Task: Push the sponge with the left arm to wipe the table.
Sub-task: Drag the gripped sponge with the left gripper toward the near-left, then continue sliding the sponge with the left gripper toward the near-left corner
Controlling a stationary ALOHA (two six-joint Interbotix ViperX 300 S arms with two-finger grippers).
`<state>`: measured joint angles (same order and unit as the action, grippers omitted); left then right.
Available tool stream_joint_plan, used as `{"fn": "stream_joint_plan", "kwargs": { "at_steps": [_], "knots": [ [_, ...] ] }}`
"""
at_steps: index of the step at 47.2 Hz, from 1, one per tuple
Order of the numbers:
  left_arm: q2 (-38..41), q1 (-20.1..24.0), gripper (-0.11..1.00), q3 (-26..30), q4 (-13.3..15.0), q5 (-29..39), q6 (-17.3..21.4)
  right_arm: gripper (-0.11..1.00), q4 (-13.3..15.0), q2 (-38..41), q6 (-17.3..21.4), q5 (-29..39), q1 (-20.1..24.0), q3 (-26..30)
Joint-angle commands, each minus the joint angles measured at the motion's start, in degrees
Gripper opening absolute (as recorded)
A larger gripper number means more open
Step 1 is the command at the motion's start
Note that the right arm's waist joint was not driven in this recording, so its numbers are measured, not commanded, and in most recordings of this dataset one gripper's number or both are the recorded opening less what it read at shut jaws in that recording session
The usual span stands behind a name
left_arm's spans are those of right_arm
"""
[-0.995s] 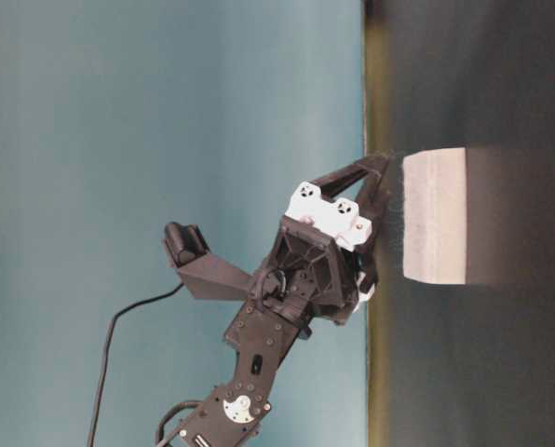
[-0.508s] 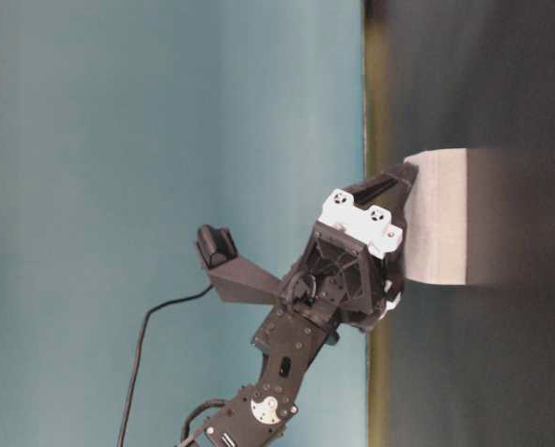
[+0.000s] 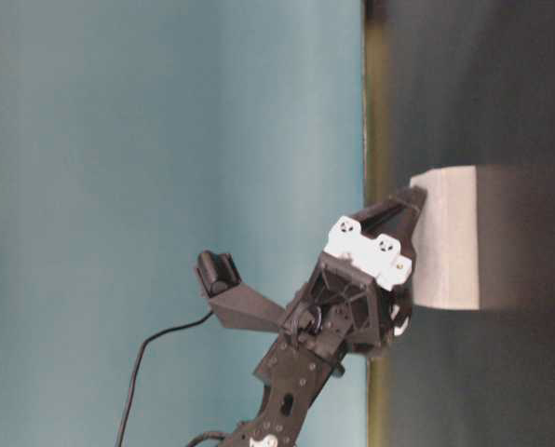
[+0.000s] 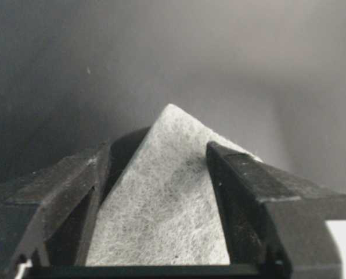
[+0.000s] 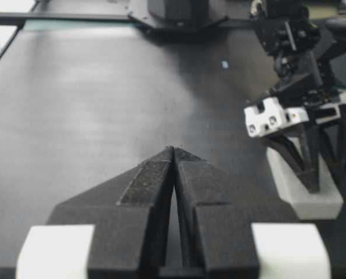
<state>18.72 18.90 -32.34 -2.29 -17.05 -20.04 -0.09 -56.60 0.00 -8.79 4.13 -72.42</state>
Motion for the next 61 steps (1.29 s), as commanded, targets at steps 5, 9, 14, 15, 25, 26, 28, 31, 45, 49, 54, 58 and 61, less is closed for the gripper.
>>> {"fn": "stream_joint_plan", "kwargs": {
  "at_steps": [5,9,14,15,25,26,28,31,45,49,54,58,61],
  "knots": [
    [-2.3,-2.9,0.59,-2.2,-0.2,0.0,-0.6,0.01,-0.1,0.4,0.5,-0.6,0.0,0.4],
    [-2.9,-4.1,0.59,-3.7,-0.2,0.0,-1.1,0.01,-0.1,0.4,0.5,-0.6,0.0,0.4],
    [-4.0,-5.4,0.59,-6.2,-0.2,0.0,-1.4,0.01,-0.1,0.3,0.5,-0.6,0.0,0.4],
    [-4.3,-5.5,0.59,-6.7,-0.2,0.0,-1.4,0.01,-0.1,0.3,0.5,-0.7,0.0,0.4],
    [-8.4,-6.2,0.59,-10.7,-0.2,0.0,-2.5,0.01,-0.1,0.3,0.5,-0.6,0.0,0.4],
    [-8.7,-6.2,0.59,-11.1,-0.2,0.0,-2.5,0.01,-0.1,0.2,0.5,-0.6,0.0,0.4],
    [-9.1,-6.2,0.59,-11.4,-0.2,0.0,-2.6,0.01,-0.1,0.2,0.5,-0.7,0.0,0.4],
    [-9.7,-6.3,0.59,-12.2,-0.3,0.1,-3.2,0.01,-0.1,0.2,0.5,-0.7,0.0,0.4],
    [-11.6,-10.2,0.59,-16.4,-0.3,5.0,-6.9,0.01,-0.1,0.1,0.5,-0.7,0.0,0.4],
    [-12.9,-11.9,0.59,-17.6,-0.3,5.4,-8.2,0.01,-0.1,0.1,0.5,-0.7,0.0,0.4],
    [-14.5,-13.9,0.59,-18.8,-0.2,5.8,-10.3,0.01,-0.1,0.1,0.5,-0.7,0.0,0.3],
    [-16.1,-16.1,0.59,-20.1,-0.2,6.7,-12.0,0.01,-0.1,0.1,0.5,-0.7,0.0,0.1],
    [-17.0,-17.5,0.59,-21.3,-0.2,7.4,-13.4,0.01,-0.1,0.1,0.5,-0.7,0.0,-0.1]
  ]
}}
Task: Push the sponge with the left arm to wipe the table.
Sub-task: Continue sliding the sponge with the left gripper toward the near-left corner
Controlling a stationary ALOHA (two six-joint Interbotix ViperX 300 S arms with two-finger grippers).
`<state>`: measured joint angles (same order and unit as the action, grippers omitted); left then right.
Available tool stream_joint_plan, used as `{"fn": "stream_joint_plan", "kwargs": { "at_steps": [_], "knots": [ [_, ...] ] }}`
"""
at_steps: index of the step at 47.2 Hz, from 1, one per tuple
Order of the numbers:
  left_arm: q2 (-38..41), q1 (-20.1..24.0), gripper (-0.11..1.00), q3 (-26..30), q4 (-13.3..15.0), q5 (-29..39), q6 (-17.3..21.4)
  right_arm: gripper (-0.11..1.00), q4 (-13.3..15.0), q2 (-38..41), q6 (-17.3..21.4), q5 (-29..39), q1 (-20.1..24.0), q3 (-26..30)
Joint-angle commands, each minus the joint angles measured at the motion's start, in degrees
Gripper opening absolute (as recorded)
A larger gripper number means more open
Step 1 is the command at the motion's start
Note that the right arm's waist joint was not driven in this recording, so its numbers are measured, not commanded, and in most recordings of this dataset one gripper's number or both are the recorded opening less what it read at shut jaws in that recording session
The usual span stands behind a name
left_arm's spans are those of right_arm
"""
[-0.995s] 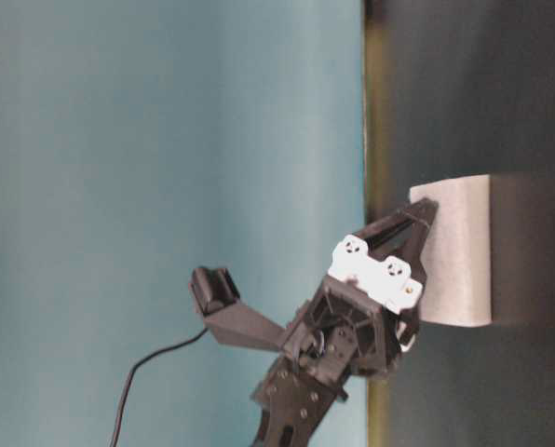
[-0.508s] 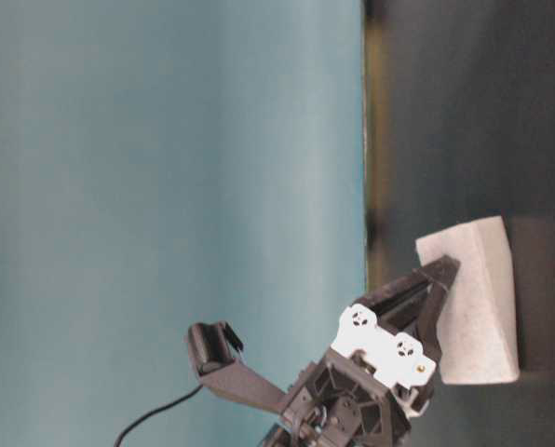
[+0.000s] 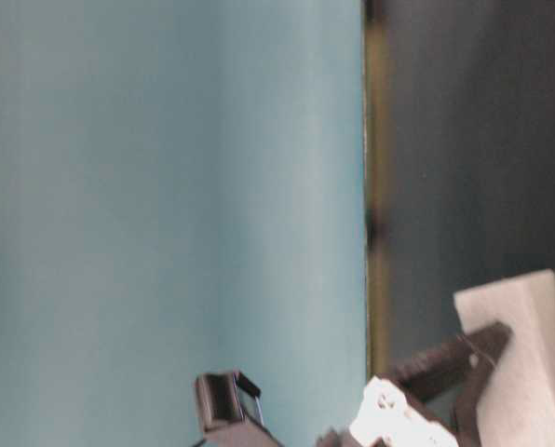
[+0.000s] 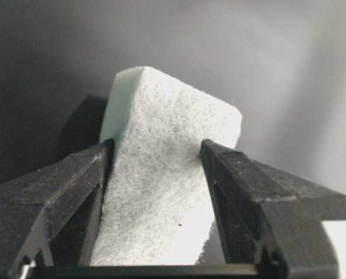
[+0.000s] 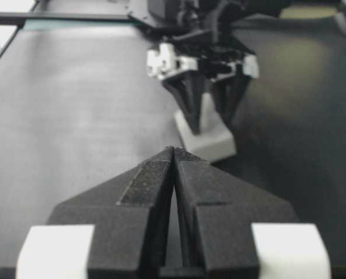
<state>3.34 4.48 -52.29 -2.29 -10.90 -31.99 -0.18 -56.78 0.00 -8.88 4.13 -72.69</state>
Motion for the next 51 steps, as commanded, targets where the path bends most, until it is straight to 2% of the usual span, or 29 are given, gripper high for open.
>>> {"fn": "stream_joint_plan", "kwargs": {
  "at_steps": [1,16,40,43,51],
  "knots": [
    [-1.9,-3.5,0.59,-1.6,-0.3,1.4,-1.8,0.01,0.0,0.3,0.5,-0.6,0.0,0.2],
    [-6.6,-13.4,0.59,-5.3,-0.3,2.5,-9.7,0.01,0.0,0.3,0.5,-0.6,0.0,-0.1],
    [-6.9,-33.8,0.59,-4.4,-0.2,2.5,-19.0,0.01,0.0,0.3,0.7,-0.6,0.0,-0.1],
    [-6.6,-35.2,0.59,-4.1,-0.3,2.4,-19.4,0.01,0.0,0.3,0.7,-0.7,0.0,-0.1],
    [-6.4,-35.1,0.59,-4.0,-0.3,3.0,-19.2,0.01,0.0,0.2,0.7,-0.7,0.0,-0.1]
  ]
}}
